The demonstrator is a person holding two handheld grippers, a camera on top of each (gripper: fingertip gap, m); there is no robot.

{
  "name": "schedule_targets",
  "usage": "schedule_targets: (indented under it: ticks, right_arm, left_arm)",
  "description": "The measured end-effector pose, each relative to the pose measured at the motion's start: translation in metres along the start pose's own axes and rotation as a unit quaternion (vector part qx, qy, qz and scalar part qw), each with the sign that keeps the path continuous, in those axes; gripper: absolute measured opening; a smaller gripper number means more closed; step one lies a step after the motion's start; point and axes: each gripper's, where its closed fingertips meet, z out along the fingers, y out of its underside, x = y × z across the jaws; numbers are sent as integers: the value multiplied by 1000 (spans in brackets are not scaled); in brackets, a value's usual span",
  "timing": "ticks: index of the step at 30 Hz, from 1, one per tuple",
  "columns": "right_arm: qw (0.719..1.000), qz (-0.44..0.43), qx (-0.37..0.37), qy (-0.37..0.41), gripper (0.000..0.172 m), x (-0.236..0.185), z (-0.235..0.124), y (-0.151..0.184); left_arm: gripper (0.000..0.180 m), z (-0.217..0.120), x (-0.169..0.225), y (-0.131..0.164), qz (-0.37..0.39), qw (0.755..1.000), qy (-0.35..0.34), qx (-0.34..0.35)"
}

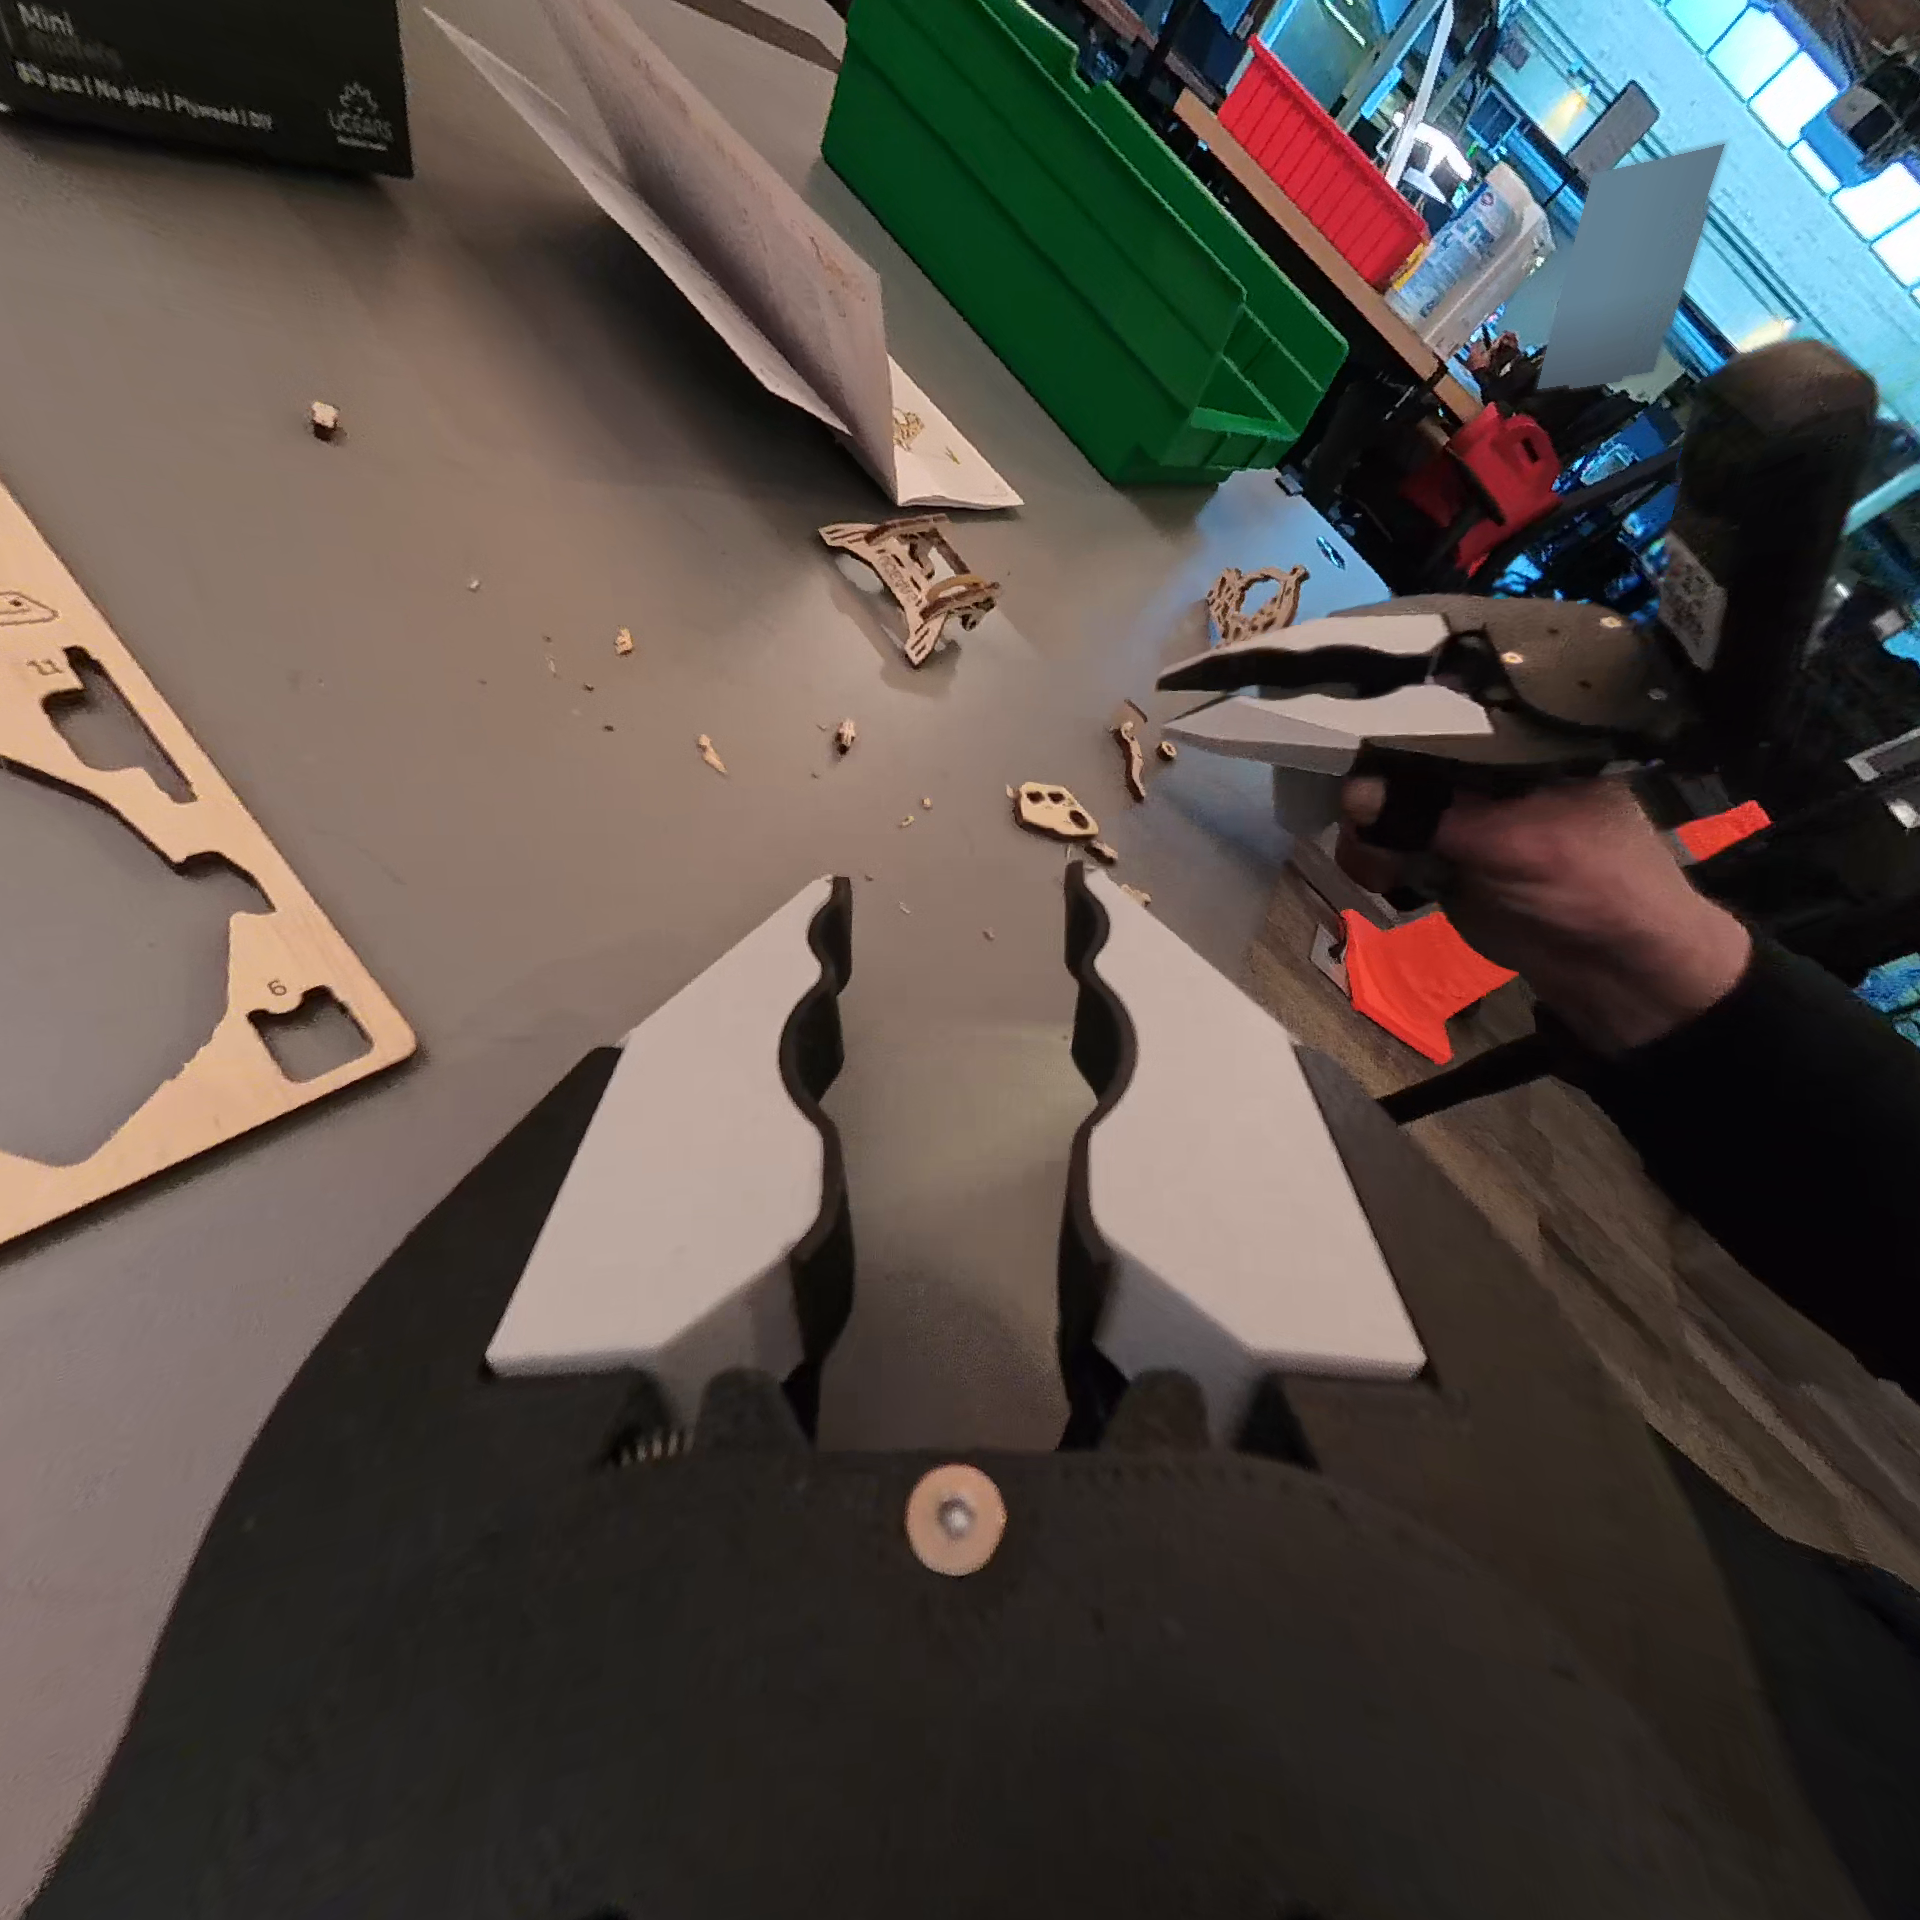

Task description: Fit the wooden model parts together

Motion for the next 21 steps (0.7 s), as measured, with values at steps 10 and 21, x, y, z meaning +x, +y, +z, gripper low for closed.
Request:
schedule_targets:
  ticks: [10, 21]
  right_arm:
    - [999, 0, -27, -34, 0, 4, 14, -4]
    - [998, -14, -56, -28, 8, 0, 12, 11]
  left_arm:
    - [41, 1, -1, 1, -15, 1000, 5, -5]
    - [44, -2, 10, -7, -14, 999, 29, 31]
